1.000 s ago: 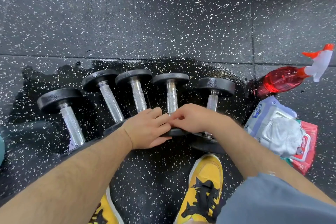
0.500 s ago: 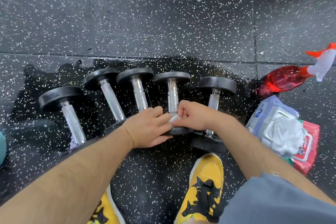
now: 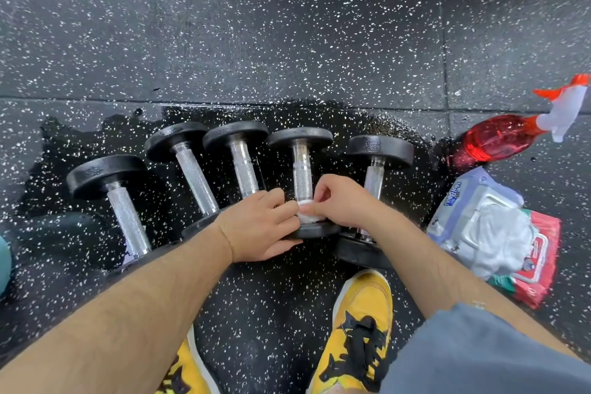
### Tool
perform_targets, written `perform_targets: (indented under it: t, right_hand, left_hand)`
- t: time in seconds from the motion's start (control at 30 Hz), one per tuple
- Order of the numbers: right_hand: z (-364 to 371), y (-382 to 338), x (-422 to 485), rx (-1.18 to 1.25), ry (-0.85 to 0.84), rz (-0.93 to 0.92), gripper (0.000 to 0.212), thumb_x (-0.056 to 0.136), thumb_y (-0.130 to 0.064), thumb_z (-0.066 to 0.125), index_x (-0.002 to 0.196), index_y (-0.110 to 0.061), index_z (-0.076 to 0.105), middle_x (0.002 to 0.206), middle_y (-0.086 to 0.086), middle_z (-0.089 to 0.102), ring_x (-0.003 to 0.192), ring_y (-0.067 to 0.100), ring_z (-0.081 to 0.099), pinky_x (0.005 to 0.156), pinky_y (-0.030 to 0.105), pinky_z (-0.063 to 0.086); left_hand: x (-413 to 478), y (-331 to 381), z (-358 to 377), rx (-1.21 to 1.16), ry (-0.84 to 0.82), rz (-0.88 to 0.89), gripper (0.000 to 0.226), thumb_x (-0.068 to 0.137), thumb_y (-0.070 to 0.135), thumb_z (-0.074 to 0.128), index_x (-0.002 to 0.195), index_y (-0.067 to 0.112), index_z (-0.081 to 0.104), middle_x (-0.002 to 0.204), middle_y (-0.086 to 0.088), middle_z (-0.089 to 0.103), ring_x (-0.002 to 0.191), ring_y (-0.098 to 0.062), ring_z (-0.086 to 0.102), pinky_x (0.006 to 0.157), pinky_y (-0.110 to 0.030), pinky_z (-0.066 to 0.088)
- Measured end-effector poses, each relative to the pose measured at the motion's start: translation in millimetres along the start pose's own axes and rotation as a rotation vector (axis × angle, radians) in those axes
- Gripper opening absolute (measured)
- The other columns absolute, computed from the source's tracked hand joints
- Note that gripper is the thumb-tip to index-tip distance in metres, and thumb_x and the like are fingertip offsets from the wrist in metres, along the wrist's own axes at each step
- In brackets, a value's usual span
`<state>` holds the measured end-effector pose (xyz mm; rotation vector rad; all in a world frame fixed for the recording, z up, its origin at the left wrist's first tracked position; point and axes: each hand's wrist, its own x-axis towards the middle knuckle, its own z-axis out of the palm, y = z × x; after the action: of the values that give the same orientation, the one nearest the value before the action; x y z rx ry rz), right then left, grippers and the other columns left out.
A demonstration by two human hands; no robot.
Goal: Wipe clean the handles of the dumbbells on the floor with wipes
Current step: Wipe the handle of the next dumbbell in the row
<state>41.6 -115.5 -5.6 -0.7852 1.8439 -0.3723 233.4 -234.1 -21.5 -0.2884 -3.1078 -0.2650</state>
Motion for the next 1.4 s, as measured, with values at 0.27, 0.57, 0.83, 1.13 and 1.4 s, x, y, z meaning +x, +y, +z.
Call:
perform_targets:
  t: [0.27, 0.57, 0.83, 1.13, 1.4]
  right_hand:
    - [14.7, -22.0, 3.6, -0.218, 0.100, 0.107, 0.054, 0.072, -0.056, 0.078, 0.061, -0.018, 0.041, 0.054, -0.004, 0.043, 0.049, 0.016, 0.038, 0.047, 0.030, 0.030]
    - [-4.0, -20.4, 4.6, -0.489, -0.081, 0.172, 0.066, 0.085, -0.068, 0.063, 0.061, -0.011, 0.040, 0.057, 0.000, 0.042, 0.052, 0.018, 0.040, 0.049, 0.030, 0.032]
    - [3.9, -19.1, -4.2, -0.285, -0.033, 0.131, 0.060, 0.086, -0.057, 0.069, 0.055, -0.013, 0.041, 0.051, -0.001, 0.036, 0.050, 0.018, 0.035, 0.049, 0.031, 0.030]
    - [16.8, -39.1, -6.0, -0.326, 0.047, 0.237, 0.034, 0.086, -0.047, 0.060, 0.075, -0.016, 0.054, 0.074, -0.003, 0.058, 0.063, 0.014, 0.053, 0.053, 0.028, 0.040]
    - [20.3, -34.7, -2.9, -0.246, 0.193, 0.217, 0.036, 0.084, -0.045, 0.066, 0.071, -0.015, 0.050, 0.066, -0.003, 0.052, 0.056, 0.014, 0.047, 0.047, 0.028, 0.032]
  left_hand:
    - [0.0, -0.1, 0.7, -0.002, -0.023, -0.003, 0.035, 0.098, 0.049, 0.058, 0.093, 0.013, 0.059, 0.093, -0.002, 0.048, 0.079, -0.019, 0.023, 0.064, -0.039, 0.047]
    - [0.2, 0.6, -2.0, 0.004, 0.008, 0.019, 0.035, 0.096, 0.048, 0.062, 0.093, 0.015, 0.051, 0.089, -0.002, 0.048, 0.077, -0.021, 0.032, 0.063, -0.039, 0.047]
    - [-2.4, -0.3, 1.9, 0.006, 0.009, 0.012, 0.034, 0.097, 0.048, 0.062, 0.092, 0.014, 0.055, 0.093, -0.001, 0.046, 0.078, -0.022, 0.033, 0.063, -0.040, 0.048]
    - [-0.9, -0.4, 5.8, 0.015, 0.018, -0.010, 0.039, 0.101, 0.049, 0.055, 0.090, 0.012, 0.060, 0.095, -0.005, 0.053, 0.078, -0.023, 0.032, 0.064, -0.039, 0.045]
    - [2.5, -0.4, 3.7, 0.055, 0.056, 0.002, 0.044, 0.099, 0.056, 0.057, 0.097, 0.012, 0.053, 0.097, -0.004, 0.042, 0.076, -0.023, 0.035, 0.061, -0.037, 0.045]
